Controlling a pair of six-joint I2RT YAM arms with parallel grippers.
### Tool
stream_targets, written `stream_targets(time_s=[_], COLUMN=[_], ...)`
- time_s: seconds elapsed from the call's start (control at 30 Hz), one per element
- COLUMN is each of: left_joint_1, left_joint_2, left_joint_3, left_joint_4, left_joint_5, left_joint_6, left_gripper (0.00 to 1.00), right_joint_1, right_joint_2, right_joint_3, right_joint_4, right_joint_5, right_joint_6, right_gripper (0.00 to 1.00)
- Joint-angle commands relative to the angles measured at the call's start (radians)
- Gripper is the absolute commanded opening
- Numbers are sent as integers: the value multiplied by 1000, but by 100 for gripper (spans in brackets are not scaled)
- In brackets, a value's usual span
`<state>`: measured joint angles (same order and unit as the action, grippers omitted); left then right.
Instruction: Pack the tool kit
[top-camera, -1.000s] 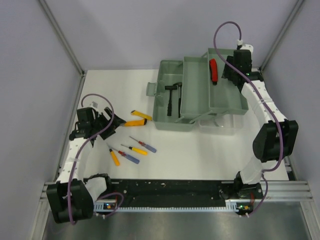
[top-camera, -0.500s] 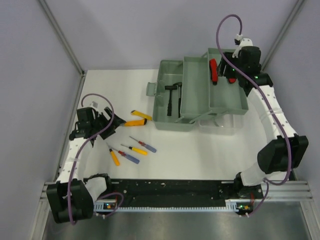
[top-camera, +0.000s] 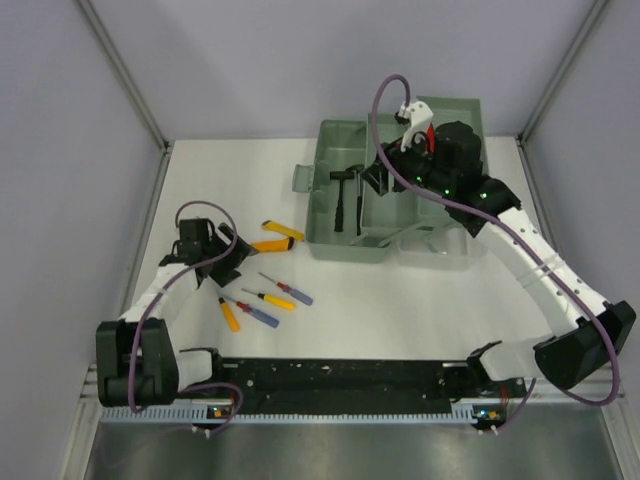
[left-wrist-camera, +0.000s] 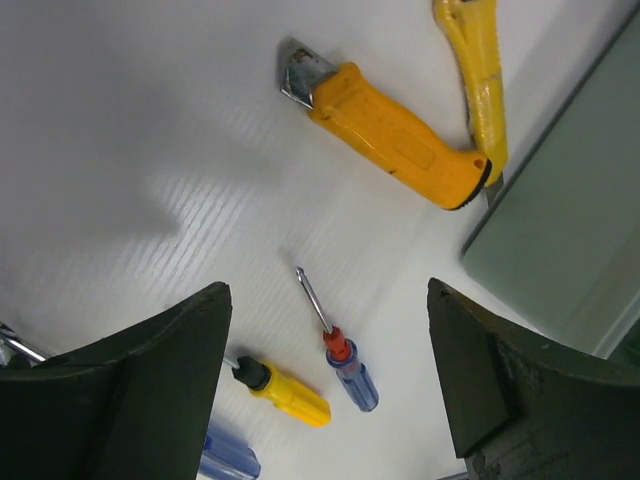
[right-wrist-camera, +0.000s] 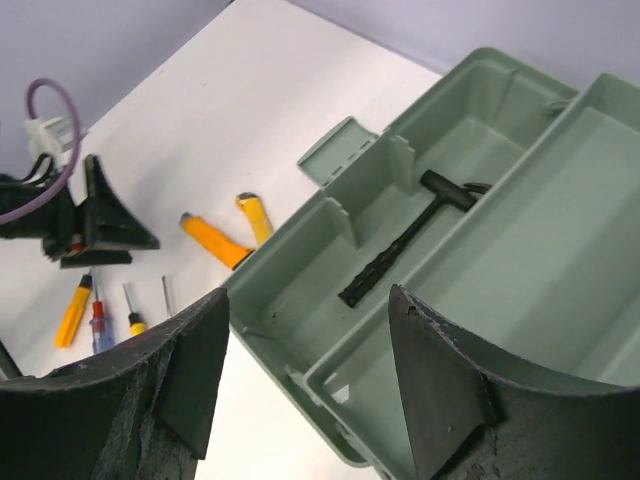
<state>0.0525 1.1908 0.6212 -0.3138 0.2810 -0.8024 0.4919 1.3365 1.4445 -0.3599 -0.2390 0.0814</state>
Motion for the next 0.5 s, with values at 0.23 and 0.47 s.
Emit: stream_targets(time_s=[0.23, 0.47], left_joint_1=[-92, -174], left_joint_2=[332, 481], left_joint_3=[267, 373], left_joint_4=[24, -92], left_joint_5=[-235, -272], left_joint_6=[-167, -182], left_gripper=[77, 73], right_joint_1=[79, 79], right_joint_2=[-115, -183], right_joint_3=[-153, -229], right_joint_4=[73, 85], right_joint_5=[10, 38], right_joint_6=[24, 35], right_gripper=[64, 64])
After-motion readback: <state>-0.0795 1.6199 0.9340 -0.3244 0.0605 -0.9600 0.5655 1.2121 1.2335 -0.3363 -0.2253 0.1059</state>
